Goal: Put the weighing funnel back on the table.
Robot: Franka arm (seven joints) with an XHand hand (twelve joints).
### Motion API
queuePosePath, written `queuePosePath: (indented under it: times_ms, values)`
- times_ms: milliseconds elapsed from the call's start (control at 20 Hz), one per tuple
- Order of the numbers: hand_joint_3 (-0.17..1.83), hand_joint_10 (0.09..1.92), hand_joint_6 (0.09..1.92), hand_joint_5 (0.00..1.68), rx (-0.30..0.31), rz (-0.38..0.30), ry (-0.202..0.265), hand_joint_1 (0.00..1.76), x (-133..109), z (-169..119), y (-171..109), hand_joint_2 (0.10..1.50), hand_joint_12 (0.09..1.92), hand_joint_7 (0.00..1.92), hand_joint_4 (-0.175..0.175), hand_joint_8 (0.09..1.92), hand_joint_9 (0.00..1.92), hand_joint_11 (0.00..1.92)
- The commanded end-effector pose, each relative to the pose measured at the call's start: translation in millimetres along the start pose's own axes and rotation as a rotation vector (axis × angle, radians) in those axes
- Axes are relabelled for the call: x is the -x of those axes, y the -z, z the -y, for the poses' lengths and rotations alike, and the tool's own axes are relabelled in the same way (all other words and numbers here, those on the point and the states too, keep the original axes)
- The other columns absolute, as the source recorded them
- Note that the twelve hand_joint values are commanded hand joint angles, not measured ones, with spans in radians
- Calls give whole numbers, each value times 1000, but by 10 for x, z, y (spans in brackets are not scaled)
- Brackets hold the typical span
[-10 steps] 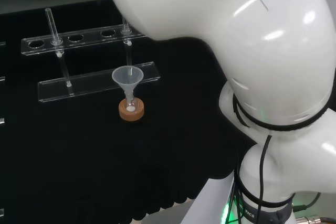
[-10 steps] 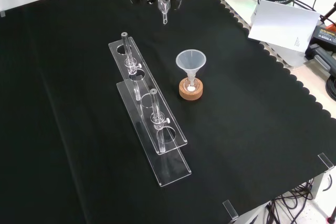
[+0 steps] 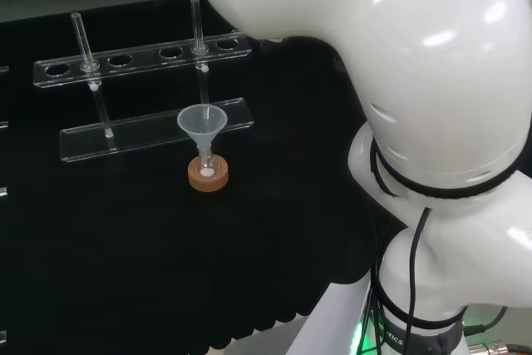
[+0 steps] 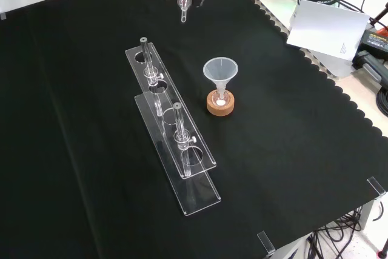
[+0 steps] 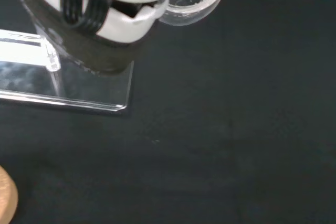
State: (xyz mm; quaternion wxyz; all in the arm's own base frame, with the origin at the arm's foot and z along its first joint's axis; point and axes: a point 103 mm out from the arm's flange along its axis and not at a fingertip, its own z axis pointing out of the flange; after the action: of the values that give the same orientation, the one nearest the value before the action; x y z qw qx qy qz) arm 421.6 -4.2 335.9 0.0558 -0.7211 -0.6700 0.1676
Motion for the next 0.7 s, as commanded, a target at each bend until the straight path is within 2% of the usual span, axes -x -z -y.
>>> queuePosePath:
  times_ms: [50, 700]
  values:
    - [661, 355, 668, 1278, -13, -12, -67, 1119, 152, -92, -32, 651, 1096, 554, 175, 635, 910, 760]
    - [662, 356, 670, 1277, -17, -58, -104, 1119, 460, -360, -197, 651, 1094, 556, 175, 637, 912, 769]
